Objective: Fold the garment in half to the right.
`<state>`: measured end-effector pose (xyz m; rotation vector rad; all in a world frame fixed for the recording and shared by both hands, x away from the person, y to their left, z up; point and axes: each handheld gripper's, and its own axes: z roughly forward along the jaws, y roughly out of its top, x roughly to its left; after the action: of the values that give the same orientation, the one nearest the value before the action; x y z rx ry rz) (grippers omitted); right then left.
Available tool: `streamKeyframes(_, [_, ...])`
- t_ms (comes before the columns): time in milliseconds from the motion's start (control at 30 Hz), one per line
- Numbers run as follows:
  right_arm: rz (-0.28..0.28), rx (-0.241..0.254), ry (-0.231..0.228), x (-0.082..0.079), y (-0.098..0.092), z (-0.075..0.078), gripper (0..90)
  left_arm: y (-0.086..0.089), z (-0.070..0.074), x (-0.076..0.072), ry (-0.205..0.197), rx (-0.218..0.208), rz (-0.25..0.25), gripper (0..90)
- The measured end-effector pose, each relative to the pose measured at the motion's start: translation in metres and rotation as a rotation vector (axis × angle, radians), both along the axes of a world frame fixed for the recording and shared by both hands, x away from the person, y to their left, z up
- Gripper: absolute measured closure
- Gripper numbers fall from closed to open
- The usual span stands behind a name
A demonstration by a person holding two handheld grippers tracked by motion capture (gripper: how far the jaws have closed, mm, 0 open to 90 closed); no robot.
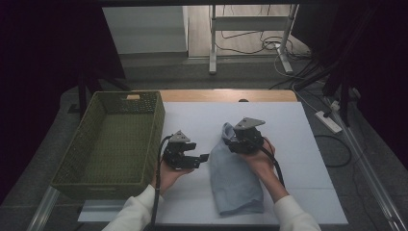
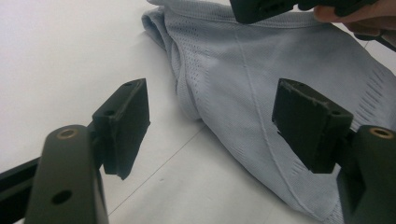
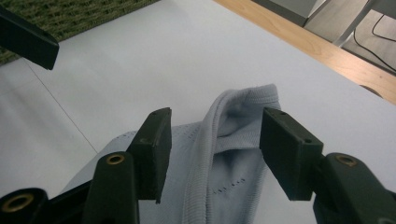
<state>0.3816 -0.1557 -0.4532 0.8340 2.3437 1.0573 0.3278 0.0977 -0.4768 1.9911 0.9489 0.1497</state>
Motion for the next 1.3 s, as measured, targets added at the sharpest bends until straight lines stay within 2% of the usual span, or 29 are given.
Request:
streamKeyframes(300, [-0.007,-0.043,0.045,0.005,0.004,-0.012,46.2,-0.001,-0.001,0.000,0.008,-0.004,-0.006,27.8])
streamKeyframes(433, [-0.009,-0.072,0.060,0.006,0.003,-0.015,55.5,-0.001,-0.001,0.000,0.012,-0.007,-0.004,27.8])
streamKeyframes(667, [0.014,-0.095,0.103,0.007,0.000,-0.020,80.1,0.002,-0.002,0.001,0.013,-0.010,0.004,27.8])
streamKeyframes(733, [0.018,-0.104,0.099,0.006,0.000,-0.020,82.3,0.002,-0.001,0.002,0.013,-0.010,0.005,27.8])
streamKeyframes(800, [0.023,-0.104,0.075,0.003,-0.001,-0.017,82.7,0.003,-0.001,0.001,0.013,-0.010,0.006,27.8])
streamKeyframes(933, [0.026,-0.075,0.013,-0.007,-0.011,-0.003,82.7,0.004,-0.001,0.002,0.014,-0.012,0.008,27.7])
streamKeyframes(1000, [0.018,-0.065,0.007,-0.011,-0.019,-0.001,82.7,0.004,-0.002,0.002,0.016,-0.013,0.010,27.7])
streamKeyframes(1067, [-0.003,-0.060,0.030,-0.012,-0.029,-0.005,82.6,0.004,-0.002,0.002,0.017,-0.010,0.009,27.7])
streamKeyframes(1167, [-0.023,-0.050,0.096,-0.008,-0.044,-0.018,82.5,0.002,-0.002,0.001,0.014,-0.009,0.007,27.7])
streamKeyframes(1300, [-0.049,-0.007,0.181,-0.002,-0.060,-0.034,79.6,0.001,-0.002,0.002,0.013,-0.006,0.005,27.7])
